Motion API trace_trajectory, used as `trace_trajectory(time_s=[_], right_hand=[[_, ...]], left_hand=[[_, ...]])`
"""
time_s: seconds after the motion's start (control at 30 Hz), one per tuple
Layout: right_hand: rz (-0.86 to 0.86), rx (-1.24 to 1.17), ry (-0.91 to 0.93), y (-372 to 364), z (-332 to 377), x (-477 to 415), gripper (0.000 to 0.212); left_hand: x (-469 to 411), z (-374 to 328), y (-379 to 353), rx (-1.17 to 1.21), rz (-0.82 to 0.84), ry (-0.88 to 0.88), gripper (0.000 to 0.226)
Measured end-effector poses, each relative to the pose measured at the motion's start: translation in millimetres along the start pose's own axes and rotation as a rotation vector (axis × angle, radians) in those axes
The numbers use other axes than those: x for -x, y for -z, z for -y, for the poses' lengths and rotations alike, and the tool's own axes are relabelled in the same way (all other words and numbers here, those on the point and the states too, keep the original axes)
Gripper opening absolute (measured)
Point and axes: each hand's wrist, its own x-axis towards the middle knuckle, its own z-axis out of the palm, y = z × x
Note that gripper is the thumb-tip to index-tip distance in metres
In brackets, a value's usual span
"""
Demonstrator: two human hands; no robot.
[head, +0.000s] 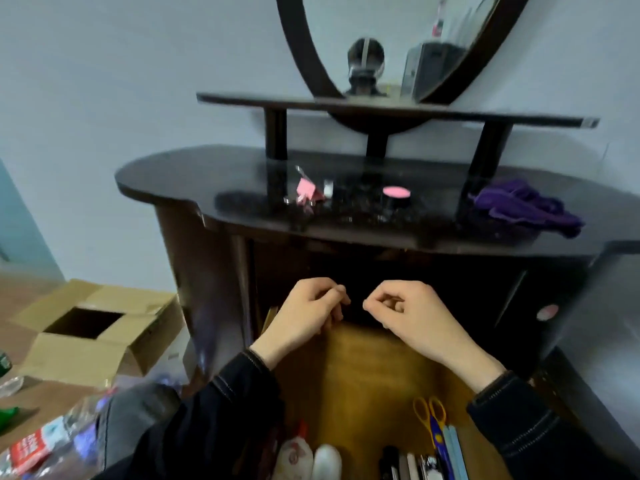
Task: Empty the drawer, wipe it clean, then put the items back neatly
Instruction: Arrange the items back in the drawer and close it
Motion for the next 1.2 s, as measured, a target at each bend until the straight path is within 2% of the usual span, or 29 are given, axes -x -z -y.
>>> trace_trajectory(time_s=[0.17, 0.27, 0.33, 0.4, 0.5, 0.57, 0.67, 0.77, 0.87, 0.93, 1.1, 1.2], right_hand=[[-0.212, -0.149, 0.172, 38.7, 48.1, -39.3, 0.013], [-0.238, -0.107, 0.132, 45.8, 52.3, -70.4, 0.011], [-0.196, -0.055, 0.060, 44.5, 48.4, -87.6, 0.010], [-0.172, -0.041, -0.007, 42.8, 44.1, -100.1, 0.010], [-0.141, -0.098, -0.073, 42.6, 41.7, -114.3, 0.008], [-0.138, -0.199, -0.106, 43.8, 41.0, -122.1, 0.009], [-0.108, -0.306, -0.130, 43.9, 41.1, -130.1, 0.010], [-0.102, -0.361, -0.119, 37.4, 42.3, -139.7, 0.010], [-0.145, -0.448, -0.083, 26.5, 45.9, -155.1, 0.006], [-0.188, -0.471, -0.050, 16.6, 49.0, -168.3, 0.012], [-0.274, -0.074, 0.000, -5.8, 55.9, -194.6, 0.036], [-0.222, 0.169, 0.062, -13.8, 61.1, -201.3, 0.035]], left_hand=[[-7.1, -52.0, 35.4, -0.038, -0.259, -0.247, 0.024], [-22.5, -67.7, 53.4, -0.324, -0.525, -0.380, 0.018], [-41.9, -75.7, 68.0, -0.534, -0.610, -0.356, 0.012], [-65.3, -78.1, 81.4, -0.633, -0.563, -0.237, 0.013], [-94.0, -74.8, 91.8, -0.696, -0.428, -0.024, 0.039], [-104.5, -73.0, 90.1, -0.752, -0.386, 0.007, 0.042], [-108.7, -69.6, 85.0, -0.793, -0.379, -0.028, 0.028], [-107.2, -62.9, 85.2, -0.741, -0.451, -0.075, 0.006], [-107.4, -58.2, 84.9, -0.661, -0.493, -0.089, 0.010], [-107.9, -57.9, 87.2, -0.548, -0.542, -0.087, 0.014], [-105.4, -59.2, 102.6, -0.095, -0.632, -0.070, 0.022], [-105.6, -58.6, 109.4, 0.163, -0.645, -0.030, 0.016]])
